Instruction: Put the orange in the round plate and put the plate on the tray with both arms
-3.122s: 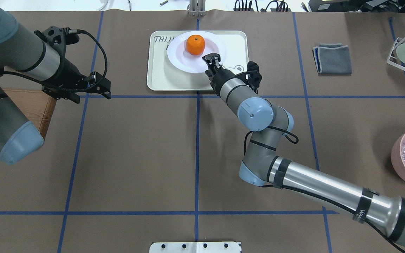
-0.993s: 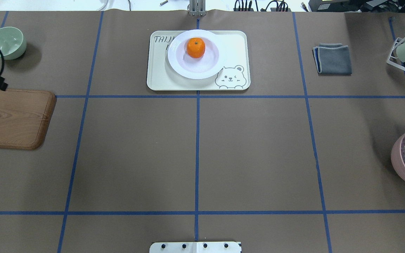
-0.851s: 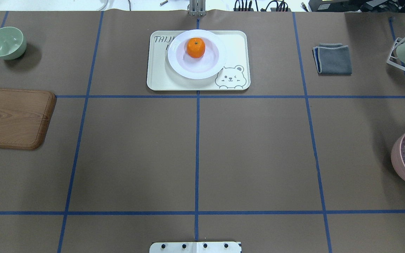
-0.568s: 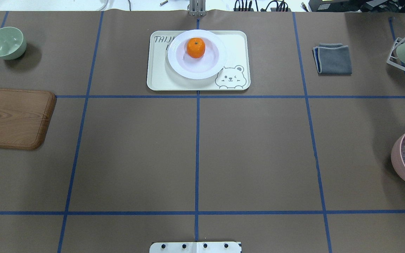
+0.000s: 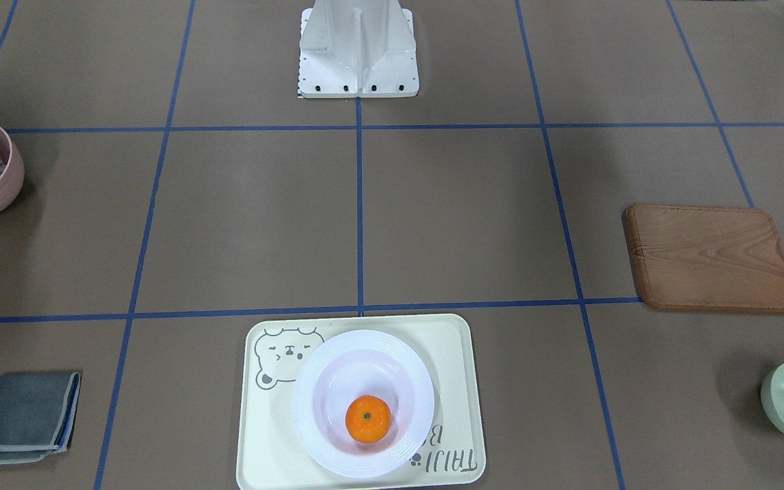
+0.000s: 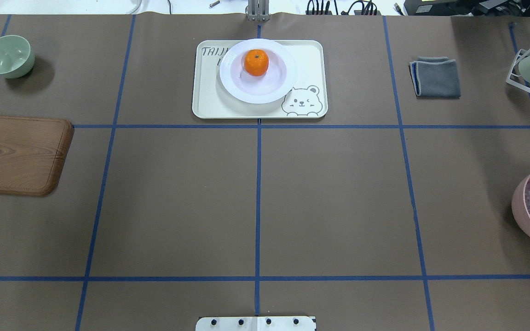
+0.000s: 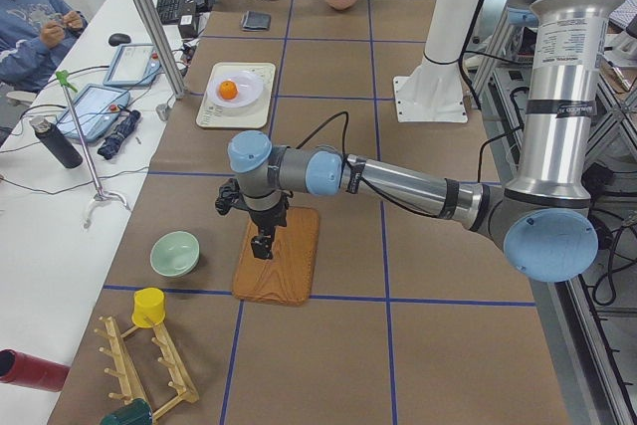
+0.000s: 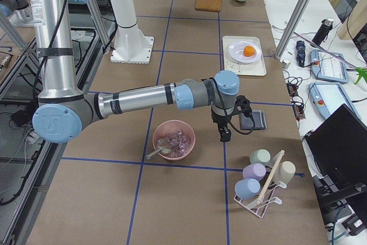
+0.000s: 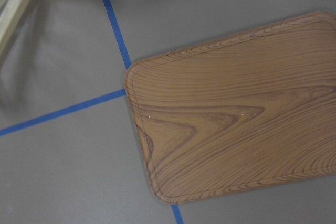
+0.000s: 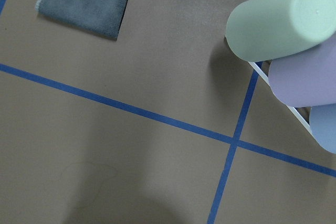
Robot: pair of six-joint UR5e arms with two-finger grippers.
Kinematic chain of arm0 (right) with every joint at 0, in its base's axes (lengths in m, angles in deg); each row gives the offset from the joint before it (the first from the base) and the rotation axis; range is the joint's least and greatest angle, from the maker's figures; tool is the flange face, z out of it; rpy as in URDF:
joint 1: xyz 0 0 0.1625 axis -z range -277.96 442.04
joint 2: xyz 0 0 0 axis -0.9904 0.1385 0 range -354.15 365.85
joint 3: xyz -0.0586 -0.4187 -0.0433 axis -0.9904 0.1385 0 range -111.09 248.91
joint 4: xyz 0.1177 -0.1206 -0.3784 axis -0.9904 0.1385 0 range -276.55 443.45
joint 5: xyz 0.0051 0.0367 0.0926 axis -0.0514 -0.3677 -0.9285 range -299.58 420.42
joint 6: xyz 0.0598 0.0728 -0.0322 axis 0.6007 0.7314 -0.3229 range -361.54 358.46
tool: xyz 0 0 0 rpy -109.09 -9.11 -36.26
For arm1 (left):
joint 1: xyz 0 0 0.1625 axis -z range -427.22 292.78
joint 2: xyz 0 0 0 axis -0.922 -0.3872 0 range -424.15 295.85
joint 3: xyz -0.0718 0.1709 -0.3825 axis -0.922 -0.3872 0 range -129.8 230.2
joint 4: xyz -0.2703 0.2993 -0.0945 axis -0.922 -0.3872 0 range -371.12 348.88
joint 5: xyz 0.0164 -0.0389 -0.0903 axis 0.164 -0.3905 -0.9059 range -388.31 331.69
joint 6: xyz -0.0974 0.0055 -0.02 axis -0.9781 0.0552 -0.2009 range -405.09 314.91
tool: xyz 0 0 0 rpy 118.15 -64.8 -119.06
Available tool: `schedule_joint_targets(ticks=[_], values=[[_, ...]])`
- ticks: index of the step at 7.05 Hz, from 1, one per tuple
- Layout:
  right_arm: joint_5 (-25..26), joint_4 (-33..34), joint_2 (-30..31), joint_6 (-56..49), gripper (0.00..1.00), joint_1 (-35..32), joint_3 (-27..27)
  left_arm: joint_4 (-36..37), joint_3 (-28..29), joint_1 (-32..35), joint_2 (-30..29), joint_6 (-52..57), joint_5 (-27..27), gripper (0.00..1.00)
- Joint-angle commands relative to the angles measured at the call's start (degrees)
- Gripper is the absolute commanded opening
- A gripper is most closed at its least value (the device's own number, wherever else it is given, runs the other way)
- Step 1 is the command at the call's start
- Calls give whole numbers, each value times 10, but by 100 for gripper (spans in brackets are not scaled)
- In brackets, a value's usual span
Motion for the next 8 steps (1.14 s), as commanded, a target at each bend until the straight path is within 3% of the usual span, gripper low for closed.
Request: schedule_joint_targets(ticks=[1,3,8], values=[[13,12,-5,5,100,20,6,-7,-17,3,12,-23,-15,98],[13,48,-19,5,100,20,3,-74,-13,1,40,-20,-18,98],[15,49,2,5,100,14,-11,-90,10,-1,33,-34,-18,98]])
